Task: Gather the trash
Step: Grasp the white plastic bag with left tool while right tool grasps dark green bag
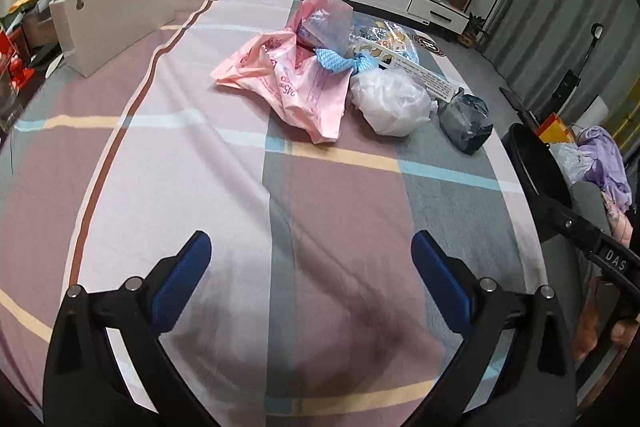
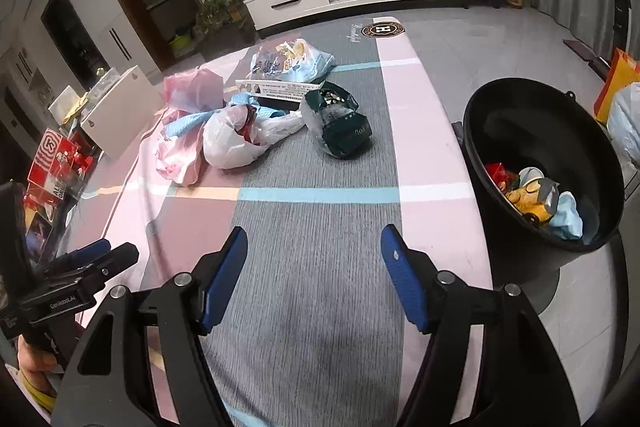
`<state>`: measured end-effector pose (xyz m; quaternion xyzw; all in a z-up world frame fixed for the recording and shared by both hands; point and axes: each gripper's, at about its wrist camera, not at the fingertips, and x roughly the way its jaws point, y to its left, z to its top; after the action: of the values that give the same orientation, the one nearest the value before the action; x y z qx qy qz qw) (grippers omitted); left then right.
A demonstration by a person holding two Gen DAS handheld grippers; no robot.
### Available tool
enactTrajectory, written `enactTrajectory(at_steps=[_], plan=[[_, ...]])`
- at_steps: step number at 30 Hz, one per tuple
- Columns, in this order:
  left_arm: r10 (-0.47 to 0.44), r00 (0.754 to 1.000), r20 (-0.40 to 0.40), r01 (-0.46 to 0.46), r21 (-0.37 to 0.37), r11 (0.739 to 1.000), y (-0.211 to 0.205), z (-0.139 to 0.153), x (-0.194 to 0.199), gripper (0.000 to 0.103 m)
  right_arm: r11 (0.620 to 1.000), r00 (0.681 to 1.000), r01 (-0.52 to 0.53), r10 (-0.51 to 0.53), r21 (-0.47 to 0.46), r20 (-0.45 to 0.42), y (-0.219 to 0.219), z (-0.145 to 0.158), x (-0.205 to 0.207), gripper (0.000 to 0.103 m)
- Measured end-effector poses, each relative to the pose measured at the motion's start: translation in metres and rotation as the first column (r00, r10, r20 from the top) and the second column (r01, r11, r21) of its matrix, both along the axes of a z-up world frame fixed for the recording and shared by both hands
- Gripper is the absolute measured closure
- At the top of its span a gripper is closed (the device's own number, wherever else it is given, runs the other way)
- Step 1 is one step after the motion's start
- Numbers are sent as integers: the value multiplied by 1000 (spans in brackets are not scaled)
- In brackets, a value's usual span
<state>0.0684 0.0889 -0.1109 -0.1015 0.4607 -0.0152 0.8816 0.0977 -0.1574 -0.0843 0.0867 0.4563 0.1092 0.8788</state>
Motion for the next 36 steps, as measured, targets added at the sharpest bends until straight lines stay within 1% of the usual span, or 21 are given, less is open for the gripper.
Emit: enactTrajectory(at_steps=[7, 8, 11, 12, 15, 19, 23, 25, 27, 31, 32, 33, 34, 35, 36], plan=[[-35, 999, 15, 36, -23, 999, -9, 3, 18, 3, 1000, 1000, 2, -2, -20, 9, 2, -2, 16, 35], [-43, 999, 15, 43, -37, 998, -10, 3, 21, 3, 1000, 1000, 1, -1, -24, 10, 3, -3, 18, 35], [-65, 998, 14, 66, -114, 991, -12, 3, 32, 3, 999, 1000, 2, -2, -37, 18, 4, -4, 26, 35], [-79, 997, 23, 81, -154, 985, -12, 4, 37, 3, 999, 1000, 4, -3, -43, 24, 4, -4, 30, 35], [-100, 994, 51, 109, -236, 966, -17, 6, 50, 3, 998, 999, 5, -3, -57, 45, 4, -5, 40, 35], [-93, 993, 75, 110, -275, 955, -27, 9, 74, 4, 997, 996, -5, 11, -74, 83, 3, -5, 56, 35], [-63, 997, 55, 77, -316, 946, -36, 5, 105, 5, 995, 993, -21, 32, -101, 114, 4, -11, 76, 35], [-49, 998, 35, 58, -310, 949, -42, 2, 120, 10, 992, 992, -31, 45, -123, 119, 5, -17, 89, 35], [-43, 999, 21, 47, -296, 954, -48, 0, 132, 17, 991, 992, -36, 51, -132, 114, 6, -22, 99, 35], [-21, 1000, -15, 16, -239, 971, -59, -6, 152, 26, 992, 993, -66, 76, -112, 88, 7, -34, 119, 35], [-14, 1000, -23, 8, -224, 974, -60, -8, 154, 35, 992, 994, -77, 84, -96, 72, 7, -38, 124, 35], [-8, 999, -33, 1, -212, 977, -60, -10, 158, 47, 993, 994, -85, 90, -85, 61, 8, -40, 127, 35], [-2, 999, -49, -8, -202, 979, -60, -14, 161, 51, 992, 994, -98, 102, -75, 48, 9, -43, 129, 35], [1, 998, -59, -13, -198, 980, -60, -17, 163, 57, 992, 993, -105, 109, -74, 43, 10, -45, 130, 36], [2, 998, -65, -15, -196, 981, -60, -20, 164, 64, 991, 993, -109, 113, -81, 43, 12, -47, 130, 46]])
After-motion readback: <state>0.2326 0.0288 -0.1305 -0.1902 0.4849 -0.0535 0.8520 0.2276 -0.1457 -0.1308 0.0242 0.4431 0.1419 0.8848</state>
